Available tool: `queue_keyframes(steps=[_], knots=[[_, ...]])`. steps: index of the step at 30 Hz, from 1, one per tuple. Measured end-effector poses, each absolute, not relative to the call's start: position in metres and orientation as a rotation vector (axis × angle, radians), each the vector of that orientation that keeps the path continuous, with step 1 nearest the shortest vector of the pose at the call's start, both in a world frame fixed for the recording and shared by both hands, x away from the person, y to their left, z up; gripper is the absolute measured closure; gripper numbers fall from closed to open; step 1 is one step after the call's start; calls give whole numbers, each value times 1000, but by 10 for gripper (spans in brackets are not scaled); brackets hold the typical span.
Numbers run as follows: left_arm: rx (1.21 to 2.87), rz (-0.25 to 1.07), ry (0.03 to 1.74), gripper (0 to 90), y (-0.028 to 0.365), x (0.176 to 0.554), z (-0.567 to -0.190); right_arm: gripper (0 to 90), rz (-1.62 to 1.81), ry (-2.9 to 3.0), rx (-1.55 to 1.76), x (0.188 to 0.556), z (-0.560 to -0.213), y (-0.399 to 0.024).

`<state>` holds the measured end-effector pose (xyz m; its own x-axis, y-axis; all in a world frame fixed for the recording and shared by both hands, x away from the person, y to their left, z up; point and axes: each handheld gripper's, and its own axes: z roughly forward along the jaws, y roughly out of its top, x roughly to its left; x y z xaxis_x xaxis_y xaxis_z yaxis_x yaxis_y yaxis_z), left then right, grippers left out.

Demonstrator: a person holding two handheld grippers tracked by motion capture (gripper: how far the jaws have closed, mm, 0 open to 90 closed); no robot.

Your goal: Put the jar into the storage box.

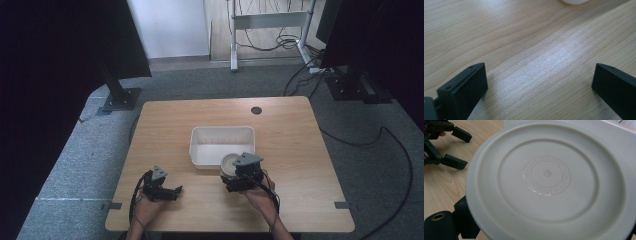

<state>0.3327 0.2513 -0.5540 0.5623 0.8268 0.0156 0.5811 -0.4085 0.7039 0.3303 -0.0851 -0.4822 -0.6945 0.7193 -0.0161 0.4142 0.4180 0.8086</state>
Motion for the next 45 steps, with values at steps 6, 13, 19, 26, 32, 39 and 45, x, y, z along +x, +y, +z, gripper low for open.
queue_keyframes(steps=[6, 13, 19, 26, 32, 39, 45], knots=[[2138, 482, 1123, 0, 251, 333, -554, 88, 1160, 2307, 973, 338, -480, -80], [2139, 482, 1123, 0, 251, 333, -554, 88, 1151, 2305, 976, 347, -480, -75], [2139, 482, 1121, 0, 251, 333, -554, 88, 1147, 2300, 985, 354, -479, -70], [2139, 483, 1121, 0, 251, 333, -554, 88, 1143, 2295, 979, 364, -476, -65], [2138, 481, 1123, 0, 251, 333, -554, 88, 1138, 2293, 970, 371, -475, -60], [2140, 483, 1121, 0, 251, 333, -554, 88, 1140, 2289, 978, 379, -476, -56], [2140, 483, 1121, 0, 251, 333, -554, 88, 1138, 2281, 982, 386, -477, -51]])
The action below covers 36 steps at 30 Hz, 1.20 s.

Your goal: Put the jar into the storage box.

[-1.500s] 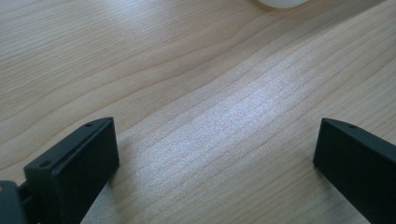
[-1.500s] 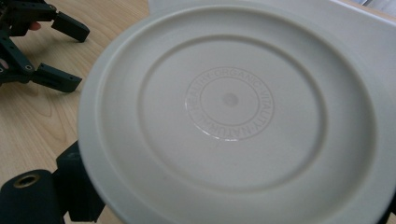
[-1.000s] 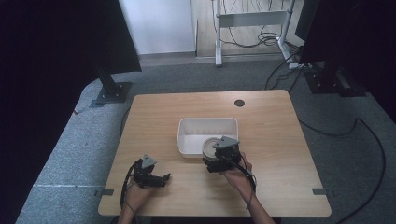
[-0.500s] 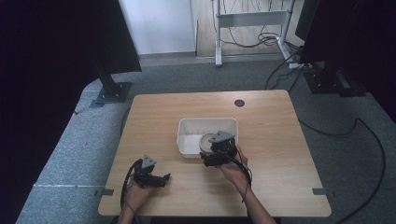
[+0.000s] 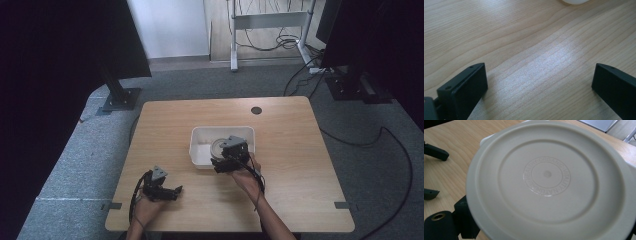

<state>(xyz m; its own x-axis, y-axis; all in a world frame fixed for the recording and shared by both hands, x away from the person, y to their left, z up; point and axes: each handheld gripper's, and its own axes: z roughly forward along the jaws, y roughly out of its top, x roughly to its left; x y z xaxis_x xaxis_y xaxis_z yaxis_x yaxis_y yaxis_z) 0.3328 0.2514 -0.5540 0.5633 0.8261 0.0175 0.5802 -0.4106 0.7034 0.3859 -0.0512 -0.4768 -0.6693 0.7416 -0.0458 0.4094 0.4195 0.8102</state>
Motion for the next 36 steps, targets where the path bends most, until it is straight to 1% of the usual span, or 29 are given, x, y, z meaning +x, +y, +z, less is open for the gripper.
queue_keyframes(steps=[14, 36], knots=[[2140, 483, 1121, 0, 251, 333, -554, 88, 1112, 2267, 1007, 401, -484, -41], [2139, 482, 1122, 0, 251, 333, -554, 88, 1013, 2274, 1065, 419, -512, -25]])
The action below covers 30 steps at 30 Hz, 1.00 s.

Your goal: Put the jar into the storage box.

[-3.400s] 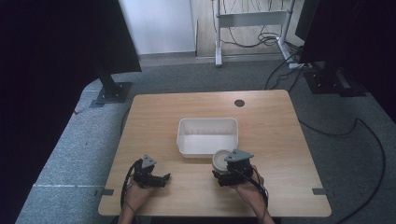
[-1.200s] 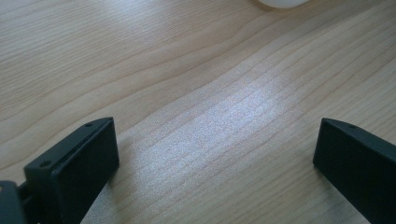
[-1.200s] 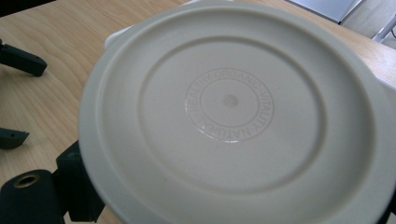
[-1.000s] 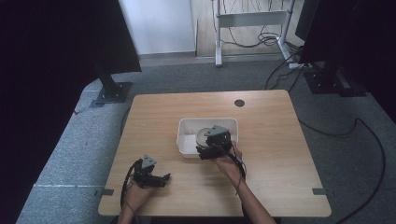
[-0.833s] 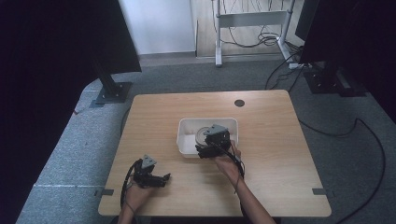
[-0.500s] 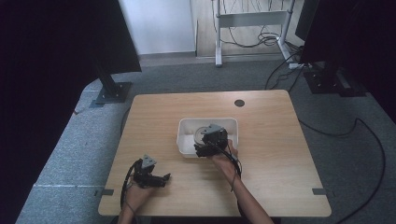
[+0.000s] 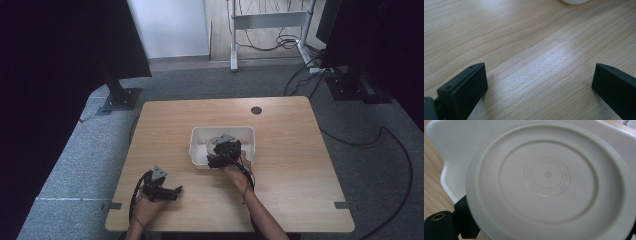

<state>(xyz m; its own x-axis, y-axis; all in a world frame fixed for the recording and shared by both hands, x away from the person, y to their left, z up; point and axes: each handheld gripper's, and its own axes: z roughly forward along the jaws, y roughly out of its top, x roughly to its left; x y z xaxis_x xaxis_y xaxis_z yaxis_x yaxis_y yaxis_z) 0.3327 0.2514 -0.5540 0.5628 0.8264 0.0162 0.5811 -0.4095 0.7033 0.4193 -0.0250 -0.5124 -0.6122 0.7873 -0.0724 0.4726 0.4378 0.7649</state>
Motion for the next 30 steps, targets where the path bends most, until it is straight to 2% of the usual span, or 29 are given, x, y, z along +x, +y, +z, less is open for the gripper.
queue_keyframes(steps=[21, 30], knots=[[2140, 482, 1122, 0, 251, 333, -554, 85, 1022, 2293, 1184, 427, -522, -29], [2137, 485, 1128, 0, 251, 332, -554, 32, 1014, 2315, 1164, 427, -521, -28]])
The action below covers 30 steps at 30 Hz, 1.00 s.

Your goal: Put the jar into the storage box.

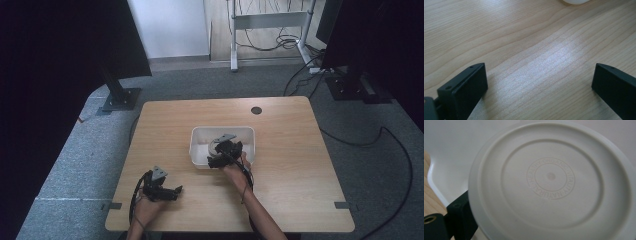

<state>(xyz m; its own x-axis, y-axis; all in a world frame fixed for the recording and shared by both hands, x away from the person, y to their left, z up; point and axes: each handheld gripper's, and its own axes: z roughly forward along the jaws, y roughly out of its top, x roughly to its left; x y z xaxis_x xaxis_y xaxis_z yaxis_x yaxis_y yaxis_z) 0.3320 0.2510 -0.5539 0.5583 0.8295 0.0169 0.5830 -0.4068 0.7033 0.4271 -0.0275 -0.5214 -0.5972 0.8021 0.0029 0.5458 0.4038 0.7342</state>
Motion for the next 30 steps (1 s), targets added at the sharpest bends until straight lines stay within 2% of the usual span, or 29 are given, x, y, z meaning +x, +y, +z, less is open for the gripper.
queue_keyframes(steps=[30], knots=[[2132, 489, 1128, 16, 252, 332, -554, 25, 1071, 2278, 1114, 410, -499, -40]])
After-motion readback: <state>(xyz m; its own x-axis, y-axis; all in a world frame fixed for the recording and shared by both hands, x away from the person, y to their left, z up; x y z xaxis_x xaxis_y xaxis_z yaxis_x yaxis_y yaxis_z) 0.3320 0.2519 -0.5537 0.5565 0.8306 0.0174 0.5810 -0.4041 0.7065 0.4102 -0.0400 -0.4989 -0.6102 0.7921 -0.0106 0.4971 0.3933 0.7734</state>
